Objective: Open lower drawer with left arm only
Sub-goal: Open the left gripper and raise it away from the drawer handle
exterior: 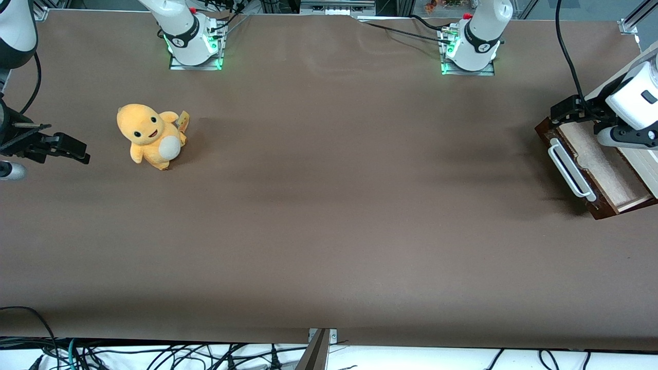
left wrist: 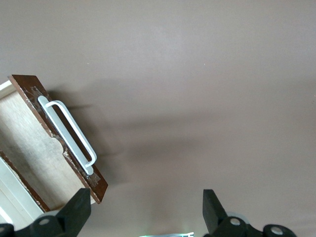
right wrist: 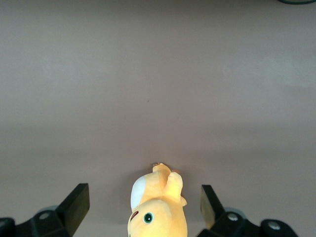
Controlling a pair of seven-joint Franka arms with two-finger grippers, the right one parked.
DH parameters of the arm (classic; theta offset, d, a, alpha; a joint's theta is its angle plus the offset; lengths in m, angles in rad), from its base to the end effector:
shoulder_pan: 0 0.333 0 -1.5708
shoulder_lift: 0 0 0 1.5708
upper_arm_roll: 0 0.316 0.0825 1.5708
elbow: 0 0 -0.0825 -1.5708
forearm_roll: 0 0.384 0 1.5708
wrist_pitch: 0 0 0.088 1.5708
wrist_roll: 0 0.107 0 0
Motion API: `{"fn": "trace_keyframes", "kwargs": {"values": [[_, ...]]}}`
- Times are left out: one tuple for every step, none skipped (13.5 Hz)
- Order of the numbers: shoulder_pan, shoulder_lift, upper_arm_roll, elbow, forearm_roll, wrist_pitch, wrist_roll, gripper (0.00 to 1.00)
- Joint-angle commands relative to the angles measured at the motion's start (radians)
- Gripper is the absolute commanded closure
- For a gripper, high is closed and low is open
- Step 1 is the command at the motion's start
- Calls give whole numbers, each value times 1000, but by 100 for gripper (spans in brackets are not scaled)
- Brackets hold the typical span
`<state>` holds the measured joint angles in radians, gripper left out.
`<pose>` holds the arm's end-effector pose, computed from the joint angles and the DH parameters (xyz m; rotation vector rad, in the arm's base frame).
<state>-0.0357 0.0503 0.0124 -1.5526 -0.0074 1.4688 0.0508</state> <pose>0.5575 -0.0140 0.5968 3.1238 -0.1162 -0.2097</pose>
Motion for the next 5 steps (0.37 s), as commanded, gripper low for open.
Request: {"fn": "trace_keyframes", "kwargs": {"values": [[-3, -32, 0, -66, -17, 10, 32, 0], [-1, -32, -2, -66, -20, 10, 32, 0], [-1, -32, -2, -67, -23, 10, 32, 0], [-1, -32, -2, -67, -22, 8, 32, 0], [-1, -32, 0, -69, -22, 8, 32, 0]]}}
